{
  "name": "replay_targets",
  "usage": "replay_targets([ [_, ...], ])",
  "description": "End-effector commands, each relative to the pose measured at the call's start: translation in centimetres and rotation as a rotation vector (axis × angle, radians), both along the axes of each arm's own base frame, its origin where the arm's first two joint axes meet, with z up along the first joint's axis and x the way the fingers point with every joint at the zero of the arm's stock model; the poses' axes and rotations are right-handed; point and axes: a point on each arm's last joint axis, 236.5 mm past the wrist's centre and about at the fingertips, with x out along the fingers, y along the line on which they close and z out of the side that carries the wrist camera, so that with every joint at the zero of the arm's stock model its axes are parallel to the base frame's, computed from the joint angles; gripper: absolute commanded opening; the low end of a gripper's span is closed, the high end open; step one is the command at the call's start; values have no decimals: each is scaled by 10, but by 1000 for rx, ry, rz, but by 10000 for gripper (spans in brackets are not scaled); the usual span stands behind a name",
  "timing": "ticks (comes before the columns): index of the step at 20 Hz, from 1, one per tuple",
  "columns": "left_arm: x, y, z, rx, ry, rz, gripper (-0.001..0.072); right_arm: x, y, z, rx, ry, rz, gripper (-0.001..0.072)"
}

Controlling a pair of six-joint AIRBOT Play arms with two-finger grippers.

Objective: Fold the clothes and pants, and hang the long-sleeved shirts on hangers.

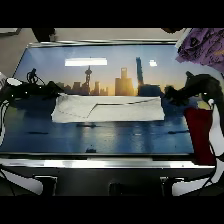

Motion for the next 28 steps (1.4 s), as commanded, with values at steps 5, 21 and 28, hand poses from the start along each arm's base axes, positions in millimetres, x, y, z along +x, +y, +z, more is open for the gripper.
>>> replay_targets([
  [5,-13,28,40,166,-47,-18,402,-23,8,-26,313,84,92,488],
  [21,-12,-81,55,167,-115,-160,77,-12,50,10,163,41,118,31],
  [28,-34,-282,22,-2,-97,-263,23,-34,22,125,-19,-68,74,31],
])
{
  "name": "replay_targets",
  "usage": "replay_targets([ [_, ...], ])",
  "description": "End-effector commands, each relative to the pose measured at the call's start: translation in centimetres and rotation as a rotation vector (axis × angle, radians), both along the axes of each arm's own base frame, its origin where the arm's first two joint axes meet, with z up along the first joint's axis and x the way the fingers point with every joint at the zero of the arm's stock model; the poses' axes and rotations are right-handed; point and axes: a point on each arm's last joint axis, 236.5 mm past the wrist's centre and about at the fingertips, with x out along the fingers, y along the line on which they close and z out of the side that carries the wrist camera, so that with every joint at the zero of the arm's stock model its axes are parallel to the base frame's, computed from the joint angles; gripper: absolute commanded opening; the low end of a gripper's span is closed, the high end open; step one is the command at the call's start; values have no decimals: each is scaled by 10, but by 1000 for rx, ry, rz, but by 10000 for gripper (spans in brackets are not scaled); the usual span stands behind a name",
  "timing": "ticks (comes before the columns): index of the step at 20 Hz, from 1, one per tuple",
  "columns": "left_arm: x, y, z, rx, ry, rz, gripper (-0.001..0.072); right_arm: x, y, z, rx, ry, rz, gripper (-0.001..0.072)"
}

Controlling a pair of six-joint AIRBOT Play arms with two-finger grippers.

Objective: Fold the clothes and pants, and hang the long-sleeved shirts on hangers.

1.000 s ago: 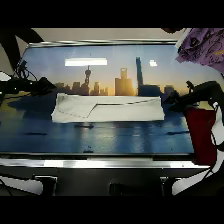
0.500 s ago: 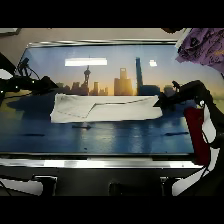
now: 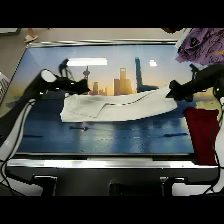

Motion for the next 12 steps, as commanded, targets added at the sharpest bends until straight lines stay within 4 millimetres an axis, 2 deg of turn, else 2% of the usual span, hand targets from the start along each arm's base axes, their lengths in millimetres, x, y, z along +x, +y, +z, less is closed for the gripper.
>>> replay_targets([
  [1,-25,-112,-16,-115,44,-65,22,-10,-16,65,-92,-68,-48,31],
  [3,-44,-167,-29,-151,93,-107,22,-11,-16,104,-98,-114,-64,31],
  [6,-64,-237,-43,-219,144,-129,22,-15,-15,141,-107,-162,-71,31],
  [9,-72,-290,-47,-339,195,-98,22,-19,-14,161,-115,-194,-68,31],
  [12,-79,-321,-58,-428,255,-73,22,-24,-13,161,-116,-181,-60,31],
])
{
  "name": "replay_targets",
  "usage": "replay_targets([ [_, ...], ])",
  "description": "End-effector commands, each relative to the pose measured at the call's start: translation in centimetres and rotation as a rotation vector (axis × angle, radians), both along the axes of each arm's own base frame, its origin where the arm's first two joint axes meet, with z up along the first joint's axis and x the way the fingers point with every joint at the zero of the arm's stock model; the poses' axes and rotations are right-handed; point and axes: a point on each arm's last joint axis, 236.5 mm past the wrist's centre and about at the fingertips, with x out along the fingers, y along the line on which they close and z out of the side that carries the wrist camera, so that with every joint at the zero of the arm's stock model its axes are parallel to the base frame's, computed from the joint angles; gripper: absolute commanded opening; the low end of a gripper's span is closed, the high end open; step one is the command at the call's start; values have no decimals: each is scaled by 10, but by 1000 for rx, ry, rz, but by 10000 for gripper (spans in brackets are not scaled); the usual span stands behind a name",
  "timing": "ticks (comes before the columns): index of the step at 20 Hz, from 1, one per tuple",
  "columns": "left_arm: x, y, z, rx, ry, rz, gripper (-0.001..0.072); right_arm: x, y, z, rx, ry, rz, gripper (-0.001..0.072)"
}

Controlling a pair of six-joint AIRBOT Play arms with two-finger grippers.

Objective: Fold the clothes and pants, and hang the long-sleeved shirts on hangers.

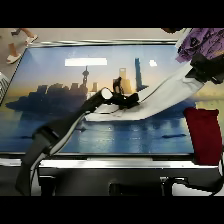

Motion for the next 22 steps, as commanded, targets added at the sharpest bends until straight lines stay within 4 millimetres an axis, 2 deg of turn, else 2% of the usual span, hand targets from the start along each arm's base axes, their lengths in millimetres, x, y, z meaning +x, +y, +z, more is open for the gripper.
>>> replay_targets([
  [1,-11,-46,-10,-136,118,66,22,-9,1,8,-4,11,4,31],
  [3,-12,-54,-17,-169,158,99,22,-9,1,7,-6,11,7,31],
  [6,-15,-50,-16,-162,165,67,23,-7,0,8,-12,0,8,31],
  [8,-9,-35,-4,-160,136,20,22,-3,-1,9,-16,-14,1,31],
  [11,14,16,21,-113,99,-35,21,2,9,12,-9,-36,17,31],
  [14,52,105,63,10,-10,-36,21,8,53,13,15,-44,48,31],
  [17,79,219,104,206,-114,17,21,18,124,18,69,-86,84,31],
  [19,86,300,122,377,-154,75,22,23,173,14,71,-112,113,31],
  [21,85,371,140,515,-167,146,23,22,222,-2,49,-111,151,31],
  [22,83,398,149,561,-169,182,22,21,244,-15,31,-99,168,31],
])
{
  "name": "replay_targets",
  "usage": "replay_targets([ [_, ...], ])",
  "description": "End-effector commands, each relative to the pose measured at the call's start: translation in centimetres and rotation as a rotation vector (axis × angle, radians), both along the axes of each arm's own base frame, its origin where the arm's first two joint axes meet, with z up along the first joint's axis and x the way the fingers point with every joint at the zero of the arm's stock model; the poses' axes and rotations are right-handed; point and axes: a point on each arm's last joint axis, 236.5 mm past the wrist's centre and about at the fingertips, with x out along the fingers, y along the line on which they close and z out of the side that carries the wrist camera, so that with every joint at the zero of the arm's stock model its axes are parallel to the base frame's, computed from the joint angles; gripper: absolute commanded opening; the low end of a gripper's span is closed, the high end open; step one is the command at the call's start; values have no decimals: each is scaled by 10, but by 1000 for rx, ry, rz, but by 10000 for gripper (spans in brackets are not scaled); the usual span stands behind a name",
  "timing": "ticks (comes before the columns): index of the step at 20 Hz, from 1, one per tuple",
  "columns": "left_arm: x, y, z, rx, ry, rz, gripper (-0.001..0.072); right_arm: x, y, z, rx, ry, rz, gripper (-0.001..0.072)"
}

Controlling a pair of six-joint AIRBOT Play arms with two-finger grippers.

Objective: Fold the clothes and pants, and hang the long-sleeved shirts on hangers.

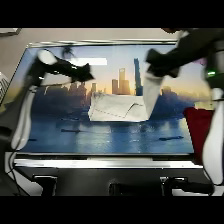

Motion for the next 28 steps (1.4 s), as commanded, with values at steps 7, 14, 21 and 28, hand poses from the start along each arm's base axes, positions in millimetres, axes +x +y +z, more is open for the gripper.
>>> replay_targets([
  [7,-17,191,57,253,-39,263,23,3,173,-118,-29,58,74,31],
  [14,-24,192,42,257,15,255,24,-3,205,-176,23,183,81,32],
  [21,-24,192,40,257,21,254,24,-19,222,-161,100,215,162,377],
  [28,-24,192,40,257,20,254,24,12,97,-35,136,33,82,487],
])
